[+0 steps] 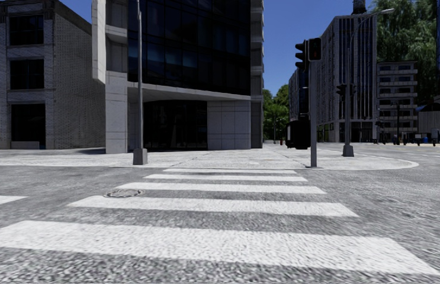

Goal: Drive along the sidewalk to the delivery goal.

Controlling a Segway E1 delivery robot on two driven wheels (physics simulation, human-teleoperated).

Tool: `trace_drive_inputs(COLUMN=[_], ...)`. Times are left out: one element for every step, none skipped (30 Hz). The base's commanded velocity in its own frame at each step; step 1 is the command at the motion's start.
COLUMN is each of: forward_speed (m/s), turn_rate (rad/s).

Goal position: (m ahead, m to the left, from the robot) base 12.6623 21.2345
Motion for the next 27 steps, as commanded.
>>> trace_drive_inputs(forward_speed=[1.35,1.35,1.35,1.35,1.35,1.35,1.35,1.35,1.35,1.35,1.4,1.4,2.0,2.0,2.0,2.0,2.0,2.0,2.0,2.0,2.0,2.0,2.0,2.0,2.0,2.0,2.0], turn_rate=[0.0,0.0,0.0,0.0,0.0,0.0,0.0,0.0,0.0,0.0,0.0,0.0,0.0,0.0,0.0,0.0,0.0,0.0,0.0,0.0,0.0,0.0,0.0,0.0,0.0,0.0,0.0])
